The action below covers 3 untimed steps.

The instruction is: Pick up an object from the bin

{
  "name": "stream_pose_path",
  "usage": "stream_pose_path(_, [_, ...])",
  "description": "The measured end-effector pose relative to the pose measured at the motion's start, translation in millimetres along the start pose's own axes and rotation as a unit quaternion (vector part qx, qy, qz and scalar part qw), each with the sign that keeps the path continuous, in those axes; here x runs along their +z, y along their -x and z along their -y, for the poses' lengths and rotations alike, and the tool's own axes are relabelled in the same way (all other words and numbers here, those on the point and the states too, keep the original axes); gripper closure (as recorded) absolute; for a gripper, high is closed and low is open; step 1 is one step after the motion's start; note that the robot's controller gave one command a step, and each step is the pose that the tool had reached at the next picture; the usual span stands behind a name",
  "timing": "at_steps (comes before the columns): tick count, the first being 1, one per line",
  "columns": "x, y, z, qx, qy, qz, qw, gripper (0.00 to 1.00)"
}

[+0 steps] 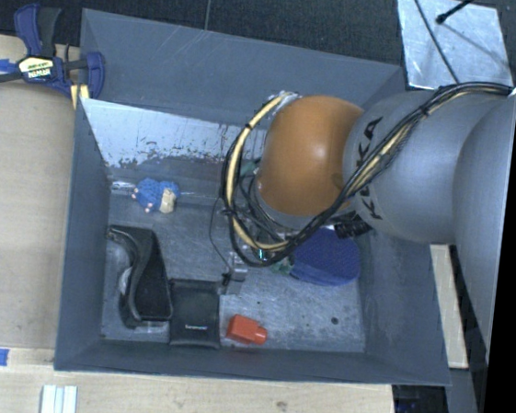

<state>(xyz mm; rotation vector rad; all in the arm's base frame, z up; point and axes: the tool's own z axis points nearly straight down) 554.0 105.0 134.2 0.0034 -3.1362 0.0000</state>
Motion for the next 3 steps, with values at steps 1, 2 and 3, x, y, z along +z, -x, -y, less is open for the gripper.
stream_pose_path(1, [68.5,-58.4,6.4,-0.014,0.0,-0.0006,0.9999,0.0])
stream_pose_path(2, [64.2,-54.4,6.1,-0.013,0.0,0.0045,0.9999,1.0])
stream_pose_path(3, [-77.9,-36.7,-3.4,-0.017,0.001,0.0086,0.9998,1.0])
